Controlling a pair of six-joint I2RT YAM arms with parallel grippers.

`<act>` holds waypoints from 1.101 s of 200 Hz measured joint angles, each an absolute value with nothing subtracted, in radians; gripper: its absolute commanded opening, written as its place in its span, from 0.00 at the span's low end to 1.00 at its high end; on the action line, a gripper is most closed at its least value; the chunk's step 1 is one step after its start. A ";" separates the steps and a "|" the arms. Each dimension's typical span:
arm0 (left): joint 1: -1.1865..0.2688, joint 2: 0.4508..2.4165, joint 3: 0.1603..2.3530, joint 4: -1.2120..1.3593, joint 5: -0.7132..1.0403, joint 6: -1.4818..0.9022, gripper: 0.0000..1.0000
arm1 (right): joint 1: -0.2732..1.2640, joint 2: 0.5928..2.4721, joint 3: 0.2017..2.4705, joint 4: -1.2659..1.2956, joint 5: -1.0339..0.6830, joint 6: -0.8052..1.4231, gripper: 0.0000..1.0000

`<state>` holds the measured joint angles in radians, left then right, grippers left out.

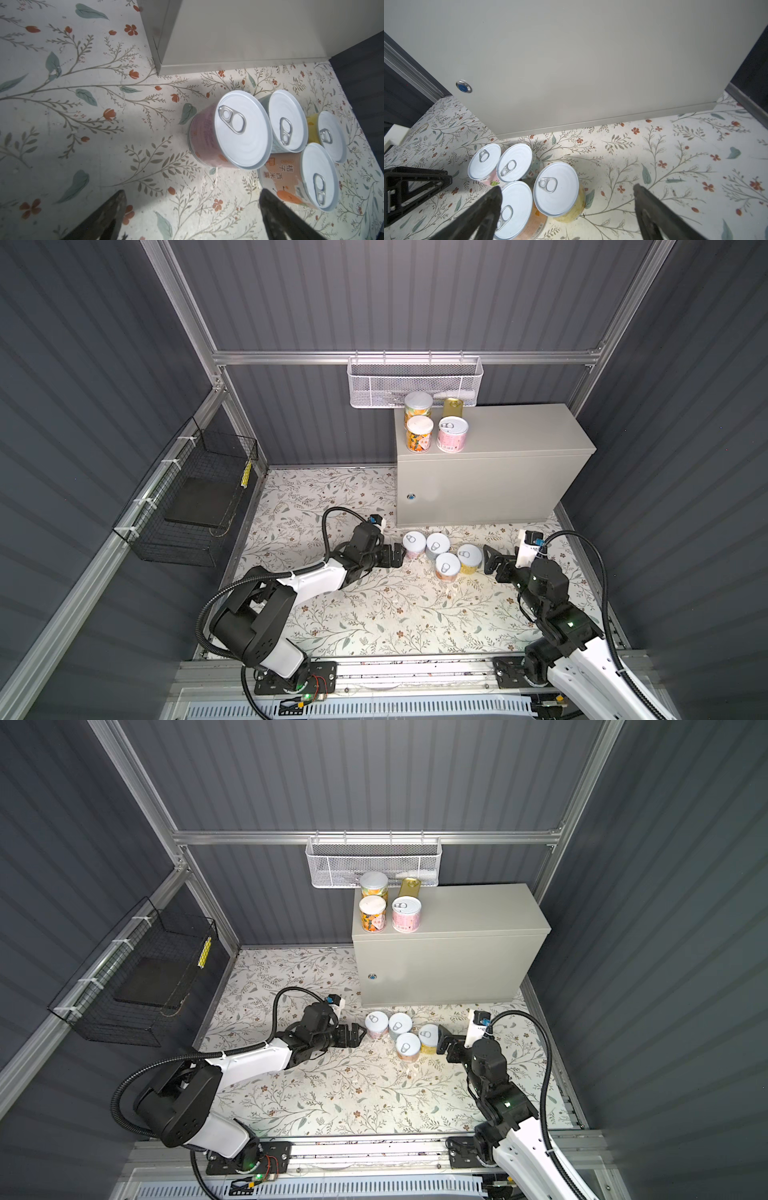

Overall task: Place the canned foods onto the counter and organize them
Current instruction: 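Lower the open left gripper around the pink cherry-print can at the cluster's near edge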

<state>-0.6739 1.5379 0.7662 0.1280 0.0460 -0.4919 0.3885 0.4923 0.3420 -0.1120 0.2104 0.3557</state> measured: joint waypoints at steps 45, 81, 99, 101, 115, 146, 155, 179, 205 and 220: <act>-0.798 1.538 0.918 -0.019 -0.082 -0.510 1.00 | 0.389 0.419 0.247 -0.099 0.186 0.394 0.99; -0.817 1.551 0.968 -0.067 -0.140 -0.526 1.00 | 0.389 0.348 0.222 -0.084 0.182 0.409 0.99; -0.816 1.590 0.992 -0.085 -0.159 -0.528 1.00 | 0.389 0.336 0.209 -0.068 0.175 0.412 0.99; -0.815 1.596 0.995 -0.086 -0.161 -0.529 1.00 | 0.389 0.336 0.208 -0.067 0.174 0.412 0.99; -0.813 1.631 1.010 -0.090 -0.163 -0.529 1.00 | 0.389 0.339 0.203 -0.067 0.166 0.412 0.99; -0.813 1.686 1.025 -0.082 -0.152 -0.530 1.00 | 0.389 0.360 0.203 -0.067 0.158 0.412 0.99; -0.813 1.704 1.037 -0.080 -0.149 -0.532 1.00 | 0.389 0.367 0.203 -0.068 0.157 0.414 0.99; -0.813 1.748 1.068 -0.067 -0.146 -0.529 1.00 | 0.389 0.375 0.203 -0.081 0.157 0.427 0.99; -0.813 1.777 1.093 -0.066 -0.147 -0.508 1.00 | 0.389 0.374 0.203 -0.094 0.157 0.446 0.99; -0.813 1.789 1.104 -0.064 -0.150 -0.497 1.00 | 0.389 0.374 0.203 -0.096 0.157 0.452 0.99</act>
<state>-0.8135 1.7893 1.1038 -0.0643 -0.1501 -0.4973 0.3885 0.3740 0.2031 -0.0956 0.1566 0.4522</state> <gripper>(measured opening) 0.997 0.989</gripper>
